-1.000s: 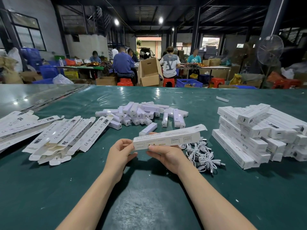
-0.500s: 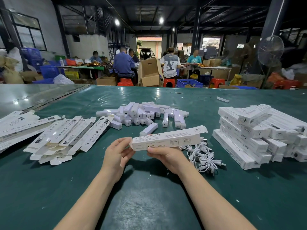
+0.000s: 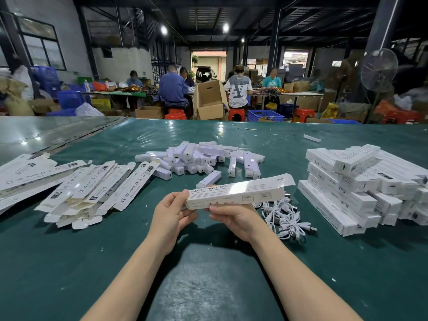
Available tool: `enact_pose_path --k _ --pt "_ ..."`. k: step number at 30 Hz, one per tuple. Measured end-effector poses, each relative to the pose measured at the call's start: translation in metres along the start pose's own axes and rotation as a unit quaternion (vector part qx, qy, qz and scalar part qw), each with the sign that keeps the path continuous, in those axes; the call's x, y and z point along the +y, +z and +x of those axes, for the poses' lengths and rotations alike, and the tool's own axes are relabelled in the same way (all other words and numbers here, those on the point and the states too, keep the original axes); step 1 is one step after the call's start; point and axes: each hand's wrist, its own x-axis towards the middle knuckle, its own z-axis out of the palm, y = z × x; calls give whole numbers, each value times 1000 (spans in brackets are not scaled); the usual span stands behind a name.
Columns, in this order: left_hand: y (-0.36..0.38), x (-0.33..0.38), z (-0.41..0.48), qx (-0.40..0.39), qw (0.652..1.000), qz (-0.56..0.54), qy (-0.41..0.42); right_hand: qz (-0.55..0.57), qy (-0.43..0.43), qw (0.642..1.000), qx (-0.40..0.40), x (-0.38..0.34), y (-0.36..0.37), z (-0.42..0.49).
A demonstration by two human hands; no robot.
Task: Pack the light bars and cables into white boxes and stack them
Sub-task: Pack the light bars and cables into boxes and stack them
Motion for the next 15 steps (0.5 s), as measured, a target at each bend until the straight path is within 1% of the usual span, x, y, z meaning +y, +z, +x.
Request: enact_pose_path --k 8,12,15 --pt "3 2 -4 7 1000 -14 15 24 15 1000 2 1 -2 3" --pt "4 1 -4 13 1000 -24 12 20 13 1000 -5 2 -2 2" --pt "4 -1 -4 31 999 -23 5 6 4 1000 -9 2 -2 2"
